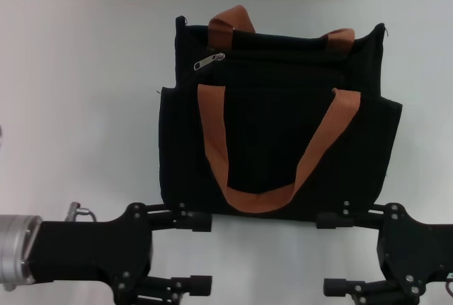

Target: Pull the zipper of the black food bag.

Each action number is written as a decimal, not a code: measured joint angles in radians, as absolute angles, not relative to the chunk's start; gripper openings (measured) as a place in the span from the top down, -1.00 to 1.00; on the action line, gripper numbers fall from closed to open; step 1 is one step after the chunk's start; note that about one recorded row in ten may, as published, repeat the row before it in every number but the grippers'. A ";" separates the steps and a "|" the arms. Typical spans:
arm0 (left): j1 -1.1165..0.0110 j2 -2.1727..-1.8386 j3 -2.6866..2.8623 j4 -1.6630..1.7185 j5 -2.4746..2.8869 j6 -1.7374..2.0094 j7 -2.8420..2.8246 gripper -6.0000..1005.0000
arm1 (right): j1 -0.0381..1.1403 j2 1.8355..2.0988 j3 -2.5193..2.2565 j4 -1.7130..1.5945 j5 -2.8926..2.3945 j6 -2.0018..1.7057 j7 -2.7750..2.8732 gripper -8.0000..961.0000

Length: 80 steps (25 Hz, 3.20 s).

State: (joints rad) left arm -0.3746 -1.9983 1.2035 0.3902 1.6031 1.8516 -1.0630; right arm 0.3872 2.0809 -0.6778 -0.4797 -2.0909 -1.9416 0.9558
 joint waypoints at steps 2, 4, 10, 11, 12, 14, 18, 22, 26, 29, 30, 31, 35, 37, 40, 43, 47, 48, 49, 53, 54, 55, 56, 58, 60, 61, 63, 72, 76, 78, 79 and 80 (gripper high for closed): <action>-0.368 -1.993 1.192 0.390 1.605 1.861 -1.063 -0.61 | 0.391 2.081 -0.678 -0.476 -2.091 -1.935 0.956 -0.71; -0.346 -1.976 1.171 0.394 1.608 1.886 -1.062 -0.60 | 0.392 2.082 -0.679 -0.475 -2.091 -1.932 0.955 -0.71; -0.334 -1.968 1.168 0.396 1.609 1.897 -1.051 -0.58 | 0.393 2.082 -0.680 -0.474 -2.091 -1.931 0.955 -0.71; -0.334 -1.968 1.168 0.396 1.609 1.897 -1.051 -0.58 | 0.392 2.082 -0.680 -0.474 -2.091 -1.931 0.955 -0.71; -0.334 -1.968 1.168 0.396 1.609 1.897 -1.051 -0.58 | 0.391 2.082 -0.680 -0.474 -2.091 -1.931 0.955 -0.71; -0.334 -1.968 1.167 0.397 1.609 1.897 -1.048 -0.57 | 0.389 2.082 -0.678 -0.474 -2.091 -1.931 0.954 -0.71; -0.335 -1.971 1.101 0.397 1.602 1.910 -1.036 -0.56 | 0.385 2.082 -0.672 -0.474 -2.086 -1.931 0.952 -0.71; -0.335 -1.978 1.017 0.397 1.601 1.946 -1.023 -0.55 | 0.384 2.082 -0.670 -0.474 -2.085 -1.931 0.951 -0.71; -0.336 -2.002 0.785 0.393 1.600 1.977 -1.009 -0.53 | 0.383 2.082 -0.669 -0.474 -2.085 -1.932 0.951 -0.71; -0.334 -2.023 0.633 0.389 1.600 1.927 -1.009 -0.52 | 0.383 2.081 -0.669 -0.474 -2.084 -1.933 0.951 -0.71; -0.333 -2.029 0.587 0.388 1.601 1.895 -1.006 -0.52 | 0.383 2.081 -0.669 -0.474 -2.084 -1.933 0.951 -0.71; -0.333 -2.036 0.542 0.387 1.603 1.845 -0.998 -0.52 | 0.383 2.080 -0.669 -0.474 -2.085 -1.933 0.951 -0.71; -0.338 -2.030 0.534 0.390 1.614 1.701 -0.961 -0.51 | 0.383 2.080 -0.669 -0.474 -2.086 -1.933 0.951 -0.71; -0.354 -2.013 0.574 0.393 1.643 1.624 -0.937 -0.50 | 0.383 2.079 -0.669 -0.475 -2.088 -1.933 0.951 -0.71; -0.373 -2.004 0.612 0.396 1.678 1.603 -0.921 -0.49 | 0.383 2.079 -0.669 -0.476 -2.088 -1.933 0.951 -0.71; -0.396 -2.008 0.635 0.397 1.700 1.601 -0.900 -0.48 | 0.384 2.079 -0.669 -0.476 -2.088 -1.932 0.951 -0.71; -0.427 -2.027 0.640 0.398 1.746 1.566 -0.867 -0.47 | 0.385 2.079 -0.669 -0.477 -2.087 -1.931 0.951 -0.71; -0.436 -2.029 0.640 0.398 1.763 1.560 -0.865 -0.47 | 0.385 2.079 -0.669 -0.477 -2.087 -1.931 0.951 -0.71; -0.446 -2.031 0.640 0.399 1.780 1.554 -0.865 -0.46 | 0.385 2.078 -0.669 -0.478 -2.086 -1.931 0.951 -0.71; -0.475 -2.037 0.637 0.399 1.813 1.541 -0.856 -0.45 | 0.386 2.078 -0.669 -0.479 -2.085 -1.931 0.952 -0.71; -0.479 -2.041 0.632 0.399 1.812 1.531 -0.848 -0.45 | 0.386 2.079 -0.669 -0.479 -2.085 -1.931 0.953 -0.71; -0.482 -2.045 0.623 0.400 1.806 1.519 -0.838 -0.44 | 0.386 2.078 -0.669 -0.479 -2.085 -1.931 0.953 -0.71; -0.483 -2.049 0.613 0.400 1.798 1.505 -0.828 -0.44 | 0.387 2.078 -0.669 -0.479 -2.085 -1.931 0.953 -0.71; -0.482 -2.059 0.579 0.401 1.779 1.479 -0.801 -0.44 | 0.387 2.078 -0.669 -0.479 -2.084 -1.931 0.954 -0.71; -0.479 -2.065 0.544 0.396 1.760 1.473 -0.767 -0.43 | 0.387 2.078 -0.668 -0.479 -2.084 -1.933 0.955 -0.71; -0.478 -2.066 0.536 0.392 1.753 1.480 -0.754 -0.43 | 0.387 2.078 -0.668 -0.479 -2.083 -1.935 0.956 -0.71; -0.474 -2.067 0.530 0.388 1.744 1.502 -0.734 -0.42 | 0.386 2.078 -0.668 -0.478 -2.083 -1.936 0.959 -0.71; -0.474 -2.070 0.531 0.376 1.742 1.537 -0.665 -0.39 | 0.385 2.080 -0.666 -0.474 -2.083 -1.938 0.960 -0.71; -0.473 -2.071 0.535 0.373 1.741 1.541 -0.627 -0.38 | 0.384 2.080 -0.666 -0.474 -2.083 -1.942 0.961 -0.71; -0.473 -2.071 0.535 0.371 1.741 1.542 -0.627 -0.37 | 0.384 2.080 -0.666 -0.474 -2.083 -1.942 0.961 -0.71; -0.473 -2.071 0.535 0.368 1.741 1.543 -0.627 -0.37 | 0.383 2.080 -0.666 -0.474 -2.083 -1.943 0.961 -0.71; -0.473 -2.071 0.535 0.367 1.741 1.546 -0.625 -0.29 | 0.383 2.080 -0.666 -0.474 -2.083 -1.943 0.961 -0.71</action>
State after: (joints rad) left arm -0.4734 -2.0711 0.5354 0.3670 1.7410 1.5463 -0.6254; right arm 0.3835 2.0801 -0.6657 -0.4739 -2.0830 -1.9433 0.9610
